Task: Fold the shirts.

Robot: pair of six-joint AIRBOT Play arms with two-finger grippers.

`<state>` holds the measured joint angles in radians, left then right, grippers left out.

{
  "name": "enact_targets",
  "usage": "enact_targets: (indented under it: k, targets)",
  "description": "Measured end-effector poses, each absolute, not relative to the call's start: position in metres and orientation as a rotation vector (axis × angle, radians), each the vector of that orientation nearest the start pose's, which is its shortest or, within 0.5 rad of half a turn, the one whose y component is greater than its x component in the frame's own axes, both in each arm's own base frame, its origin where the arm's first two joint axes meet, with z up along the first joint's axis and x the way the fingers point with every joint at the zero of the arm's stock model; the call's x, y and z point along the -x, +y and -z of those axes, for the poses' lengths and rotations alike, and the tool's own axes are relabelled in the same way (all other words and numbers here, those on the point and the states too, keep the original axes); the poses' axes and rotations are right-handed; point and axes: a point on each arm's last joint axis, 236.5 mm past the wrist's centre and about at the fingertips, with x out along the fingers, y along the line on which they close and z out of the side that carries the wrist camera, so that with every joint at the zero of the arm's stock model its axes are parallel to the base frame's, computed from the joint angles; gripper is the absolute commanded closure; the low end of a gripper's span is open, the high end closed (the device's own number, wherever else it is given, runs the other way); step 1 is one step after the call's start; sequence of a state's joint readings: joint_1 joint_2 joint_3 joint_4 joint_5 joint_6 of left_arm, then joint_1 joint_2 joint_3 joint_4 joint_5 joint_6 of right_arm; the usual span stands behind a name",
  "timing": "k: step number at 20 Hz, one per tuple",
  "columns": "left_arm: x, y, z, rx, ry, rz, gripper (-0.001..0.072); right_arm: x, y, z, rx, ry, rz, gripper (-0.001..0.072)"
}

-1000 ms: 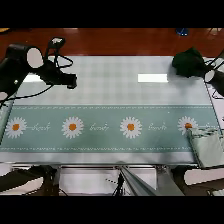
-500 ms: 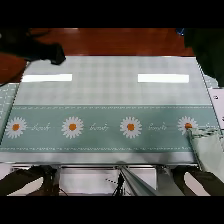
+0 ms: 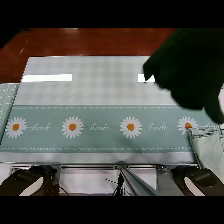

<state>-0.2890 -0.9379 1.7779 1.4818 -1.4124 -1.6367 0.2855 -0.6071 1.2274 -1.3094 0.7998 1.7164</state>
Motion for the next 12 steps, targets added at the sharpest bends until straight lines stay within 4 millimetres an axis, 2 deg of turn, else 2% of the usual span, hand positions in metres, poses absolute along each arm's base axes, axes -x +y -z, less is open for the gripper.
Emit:
enact_targets:
  k: [2,5,8,10,11,12]
  targets:
    - [-0.297,-0.114,-0.341,0.017,0.632,0.355,-0.0003,-0.284,0.177,-0.315,-0.288,0.405,-0.56,0.0691]
    - [-0.292,-0.116,-0.314,0.01,0.722,0.362,-0.0002,-0.279,0.247,-0.243,-0.19,0.607,-0.696,0.069]
    - [-0.292,-0.117,-0.27,0.0,0.845,0.359,-0.0003,-0.279,0.3,-0.171,-0.067,0.76,-0.754,0.069]
    - [-0.289,-0.118,-0.232,-0.006,0.949,0.355,-0.0003,-0.281,0.321,-0.124,0.006,0.849,-0.758,0.0689]
    - [-0.287,-0.12,-0.21,-0.005,1.004,0.358,-0.0003,-0.284,0.326,-0.103,0.04,0.884,-0.749,0.067]
    - [-0.285,-0.123,-0.191,0.002,1.047,0.365,-0.0003,-0.287,0.327,-0.085,0.072,0.914,-0.736,0.0479]
